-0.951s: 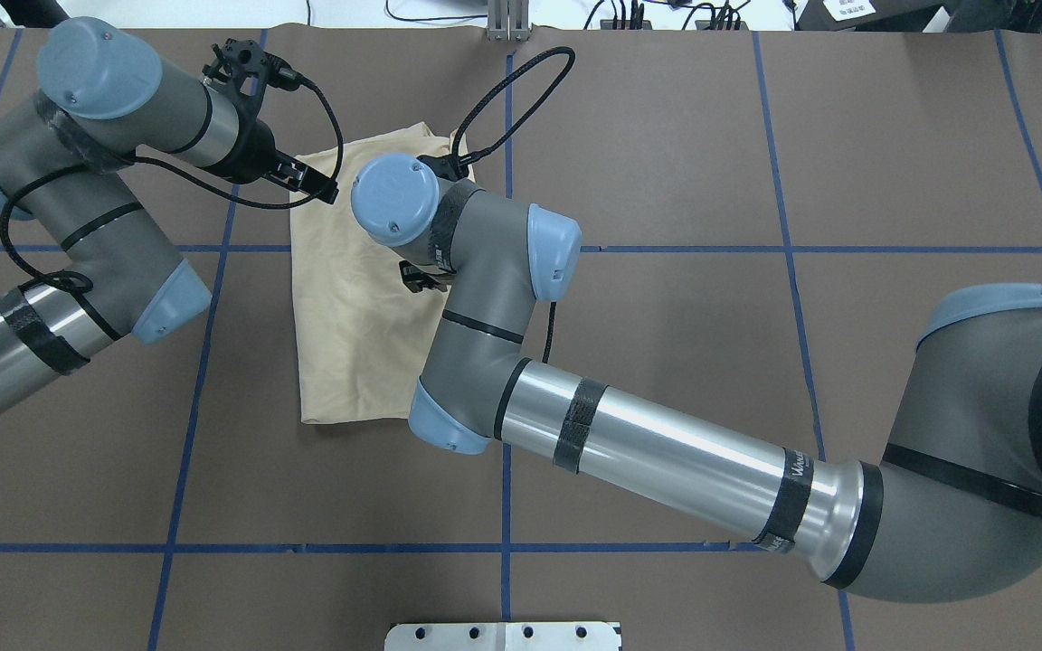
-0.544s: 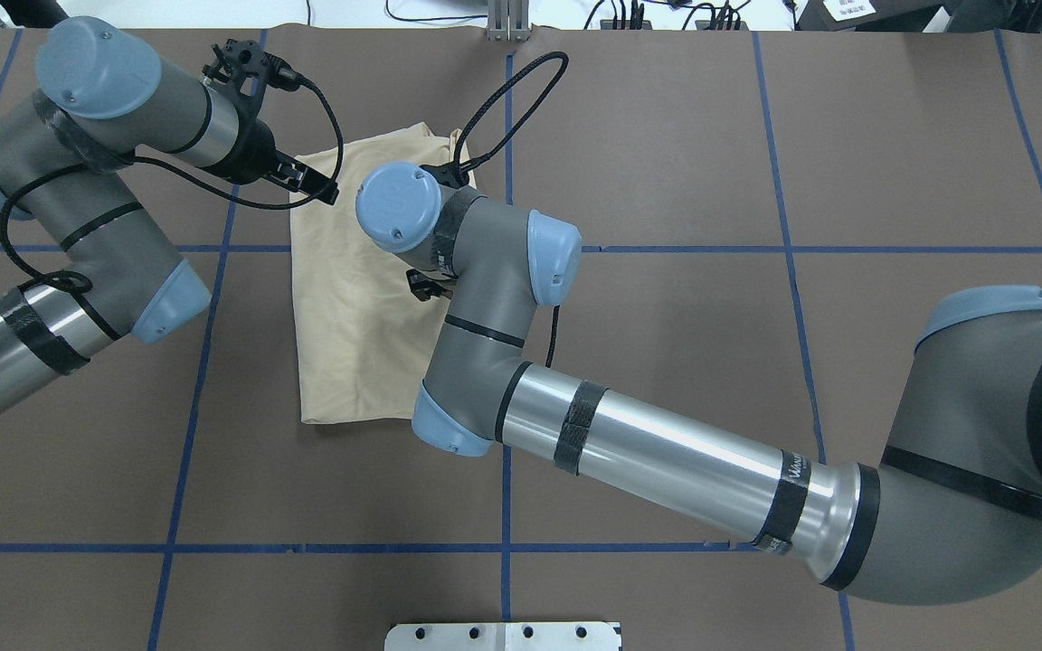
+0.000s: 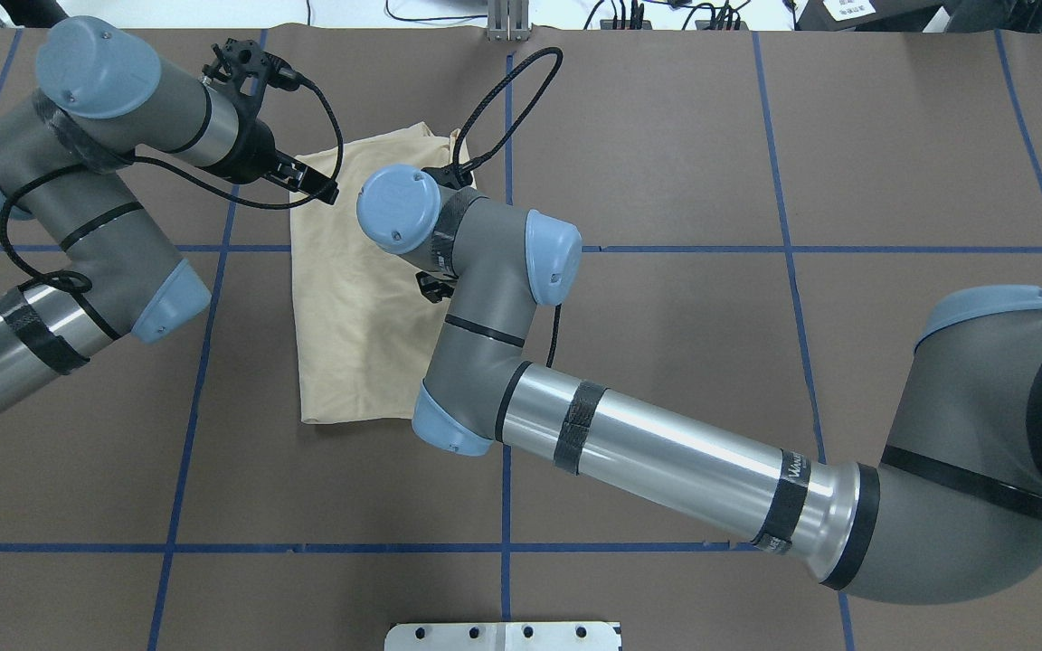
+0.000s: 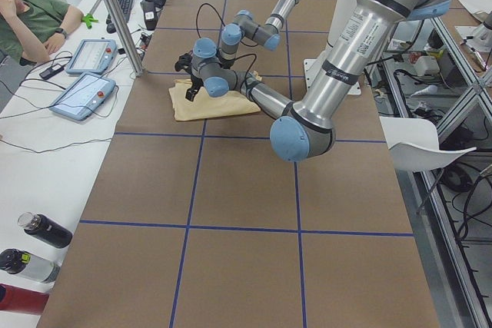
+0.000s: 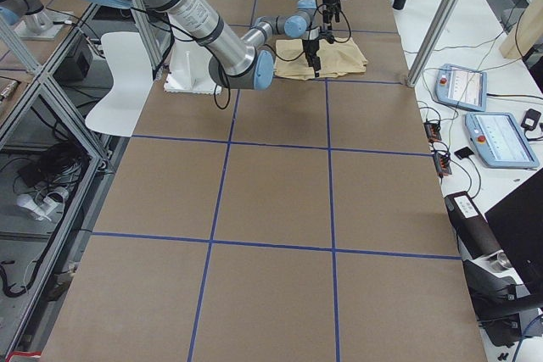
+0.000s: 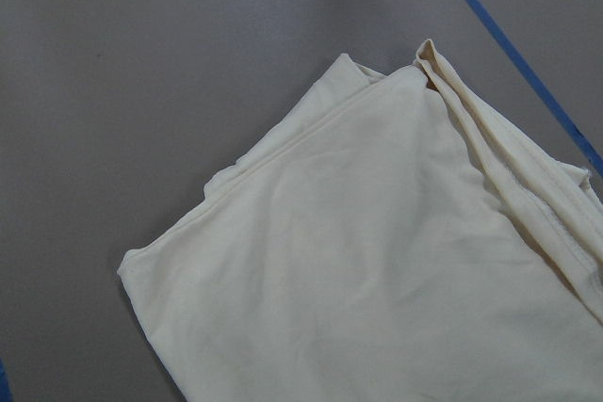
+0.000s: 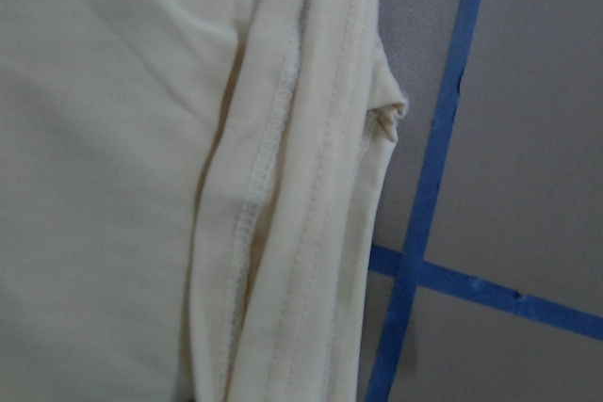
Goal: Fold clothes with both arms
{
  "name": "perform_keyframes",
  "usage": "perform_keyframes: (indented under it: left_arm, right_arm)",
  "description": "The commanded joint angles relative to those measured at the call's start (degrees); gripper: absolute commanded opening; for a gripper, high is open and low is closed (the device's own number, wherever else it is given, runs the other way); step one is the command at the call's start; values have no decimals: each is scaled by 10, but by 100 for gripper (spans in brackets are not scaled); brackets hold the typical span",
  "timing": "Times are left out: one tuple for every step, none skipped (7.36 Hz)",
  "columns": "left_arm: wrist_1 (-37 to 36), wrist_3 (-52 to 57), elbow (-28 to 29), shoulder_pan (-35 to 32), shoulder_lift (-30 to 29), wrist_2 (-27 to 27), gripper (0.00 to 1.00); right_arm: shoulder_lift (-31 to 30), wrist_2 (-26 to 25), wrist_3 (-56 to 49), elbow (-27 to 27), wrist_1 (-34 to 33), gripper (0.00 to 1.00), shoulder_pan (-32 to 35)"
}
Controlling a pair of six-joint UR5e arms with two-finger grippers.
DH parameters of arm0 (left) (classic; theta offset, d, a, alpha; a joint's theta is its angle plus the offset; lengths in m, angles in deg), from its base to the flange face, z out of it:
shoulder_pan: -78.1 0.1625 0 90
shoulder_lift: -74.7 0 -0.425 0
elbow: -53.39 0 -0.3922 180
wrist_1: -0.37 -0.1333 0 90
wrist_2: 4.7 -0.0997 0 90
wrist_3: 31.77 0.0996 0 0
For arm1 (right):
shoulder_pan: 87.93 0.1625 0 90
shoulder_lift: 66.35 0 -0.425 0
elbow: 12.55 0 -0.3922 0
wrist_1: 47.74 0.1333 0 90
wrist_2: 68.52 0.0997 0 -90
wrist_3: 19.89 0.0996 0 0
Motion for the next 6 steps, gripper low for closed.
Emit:
perform_keyframes:
  left_arm:
    - [0, 0, -1, -1, 0, 0, 100]
    - [0, 0, -1, -1, 0, 0, 100]
    - [0, 0, 0, -1, 0, 0, 100]
    - [0, 0, 0, -1, 1, 0, 100]
    - [0, 0, 0, -1, 1, 0, 100]
    - [0, 0, 0, -1, 2, 0, 100]
  right_arm:
    - [-2, -14, -17, 4, -31, 99, 2]
    - [-6, -14, -36, 17, -64, 99, 8]
    - [-30, -14, -58, 62, -99, 99, 15]
    - [-62, -14, -66, 97, -103, 99, 21]
    - [-82, -15, -66, 106, -100, 99, 22]
    - [-95, -14, -65, 126, -96, 99, 25]
